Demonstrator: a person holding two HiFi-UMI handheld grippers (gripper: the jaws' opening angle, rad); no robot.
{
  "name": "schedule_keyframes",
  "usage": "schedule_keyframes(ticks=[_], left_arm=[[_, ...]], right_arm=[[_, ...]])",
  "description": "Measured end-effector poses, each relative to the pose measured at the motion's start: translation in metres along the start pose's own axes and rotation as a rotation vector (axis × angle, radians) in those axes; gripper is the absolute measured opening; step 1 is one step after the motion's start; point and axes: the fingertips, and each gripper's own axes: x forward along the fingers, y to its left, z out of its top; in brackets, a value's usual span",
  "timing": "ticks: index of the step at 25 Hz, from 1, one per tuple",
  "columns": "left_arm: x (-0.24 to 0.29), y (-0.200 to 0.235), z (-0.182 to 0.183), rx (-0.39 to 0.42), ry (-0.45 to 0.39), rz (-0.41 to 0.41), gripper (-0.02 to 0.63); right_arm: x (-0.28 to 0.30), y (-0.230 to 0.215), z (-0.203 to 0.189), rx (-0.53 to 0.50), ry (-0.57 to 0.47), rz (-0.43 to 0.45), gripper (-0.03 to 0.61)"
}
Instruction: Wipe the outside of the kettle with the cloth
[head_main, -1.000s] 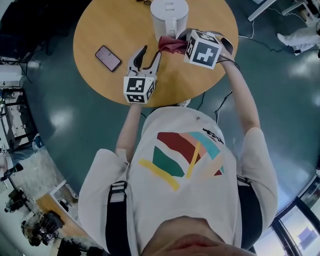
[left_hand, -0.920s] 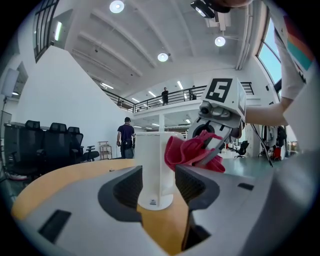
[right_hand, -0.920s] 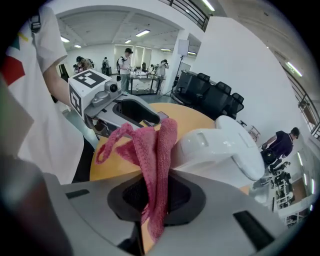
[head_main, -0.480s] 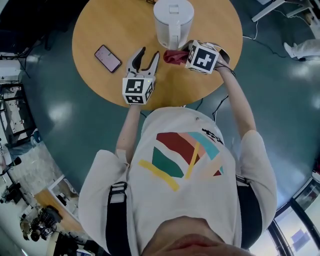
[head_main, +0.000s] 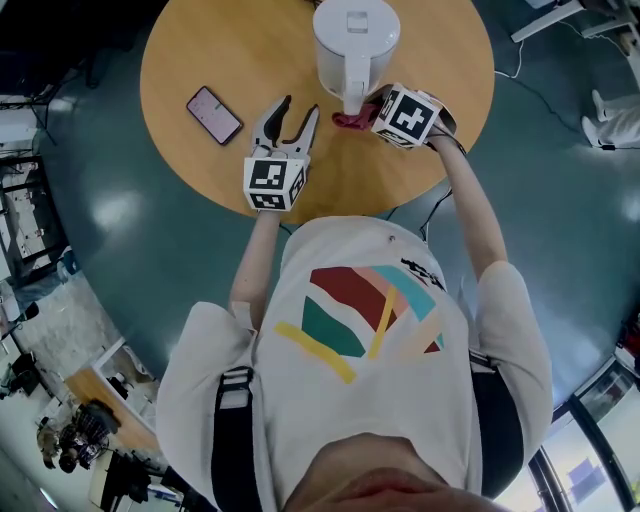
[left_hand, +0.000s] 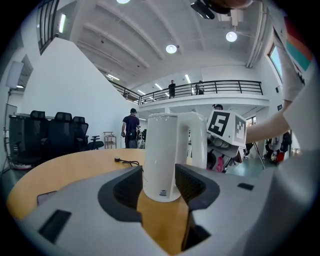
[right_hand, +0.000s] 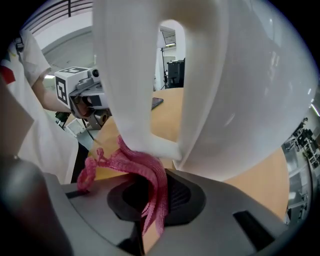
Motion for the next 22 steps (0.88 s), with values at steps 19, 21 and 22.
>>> schedule_keyframes(ticks=[19, 21, 22], left_arm=[[0.001, -0.018, -0.01, 0.046, 0.056, -0.072, 0.235], [0.001, -0.024, -0.009, 0.052, 0.056, -0.084, 0.235], [0.001, -0.025, -0.009, 0.054, 0.057, -0.088, 0.235]], right_arm=[[0.028, -0.032, -0.008, 0.367, -0.137, -0.091, 0.038], [0.029, -0.034, -0.01, 0.416, -0.157, -0.11, 0.039], [0.029, -0.034, -0.01, 0.431, -0.165, -0.12, 0.039]])
